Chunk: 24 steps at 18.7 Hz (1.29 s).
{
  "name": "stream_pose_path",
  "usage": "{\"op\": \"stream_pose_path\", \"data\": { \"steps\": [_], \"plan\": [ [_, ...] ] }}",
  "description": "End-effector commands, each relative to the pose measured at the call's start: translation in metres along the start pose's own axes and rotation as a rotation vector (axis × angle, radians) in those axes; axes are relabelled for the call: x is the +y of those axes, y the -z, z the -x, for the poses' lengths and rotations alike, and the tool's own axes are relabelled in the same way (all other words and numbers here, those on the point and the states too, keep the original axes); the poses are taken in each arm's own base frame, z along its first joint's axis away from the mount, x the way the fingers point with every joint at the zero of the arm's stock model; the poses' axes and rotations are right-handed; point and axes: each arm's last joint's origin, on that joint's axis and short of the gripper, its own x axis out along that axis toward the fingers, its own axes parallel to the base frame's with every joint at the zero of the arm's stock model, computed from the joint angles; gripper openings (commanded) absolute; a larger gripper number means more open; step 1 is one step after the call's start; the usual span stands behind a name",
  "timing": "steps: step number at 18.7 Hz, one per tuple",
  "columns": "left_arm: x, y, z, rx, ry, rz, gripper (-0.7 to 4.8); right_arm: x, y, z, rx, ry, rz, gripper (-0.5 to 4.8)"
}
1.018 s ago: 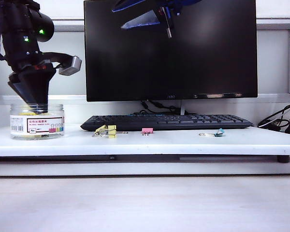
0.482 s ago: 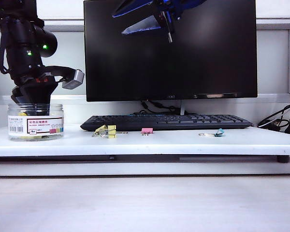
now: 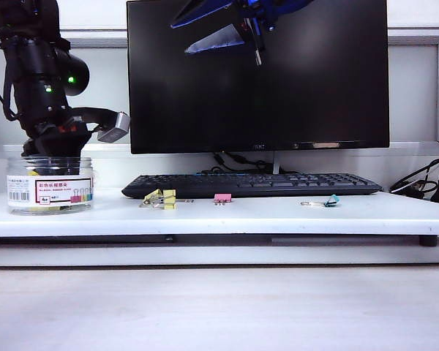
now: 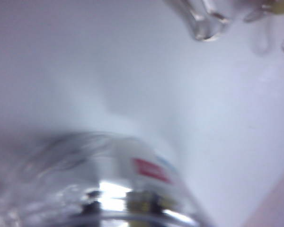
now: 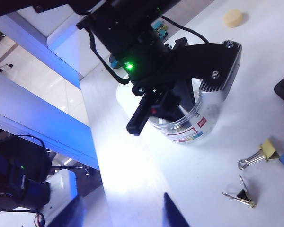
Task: Take the clips out of the round transparent plastic box and place them on the table.
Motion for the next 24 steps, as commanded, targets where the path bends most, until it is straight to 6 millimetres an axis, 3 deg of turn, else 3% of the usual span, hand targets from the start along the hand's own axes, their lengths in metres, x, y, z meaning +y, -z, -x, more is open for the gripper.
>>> {"op": "stream_pose_path", "data": {
  "steps": [1,4,6,10,13,14,15,19,24],
  "plan": [
    [0.004,-0.001,-0.005,0.017,-0.038,0.036,0.51,0.002,-0.002,0.001,-0.004,-0.006,0.019,2.12],
    [0.005,-0.002,-0.005,0.009,-0.058,0.052,0.46,0.002,-0.002,0.001,-0.004,-0.006,0.019,2.12],
    [0.006,-0.004,-0.005,-0.013,-0.073,0.074,-0.04,0.002,-0.001,0.001,-0.003,-0.006,0.018,2.12],
    [0.010,-0.004,-0.003,0.025,-0.184,0.158,-0.05,0.002,-0.001,0.001,0.000,-0.006,0.014,2.12],
    [0.009,-0.003,0.001,0.030,-0.222,0.209,0.00,0.002,-0.001,0.001,0.002,-0.006,0.011,2.12],
    [0.008,-0.003,0.006,0.015,-0.230,0.205,0.24,0.002,0.000,0.001,0.005,-0.006,0.007,2.12],
    [0.005,-0.003,0.013,-0.006,-0.232,0.200,0.51,0.002,0.000,0.001,0.009,-0.006,0.002,2.12],
    [-0.015,0.005,0.042,-0.046,-0.143,0.097,0.52,0.003,0.002,0.001,0.020,-0.007,-0.011,2.12],
    [-0.019,0.009,0.044,-0.008,-0.122,0.070,0.52,0.008,0.006,-0.006,0.057,-0.022,-0.033,2.12]
  ]
}}
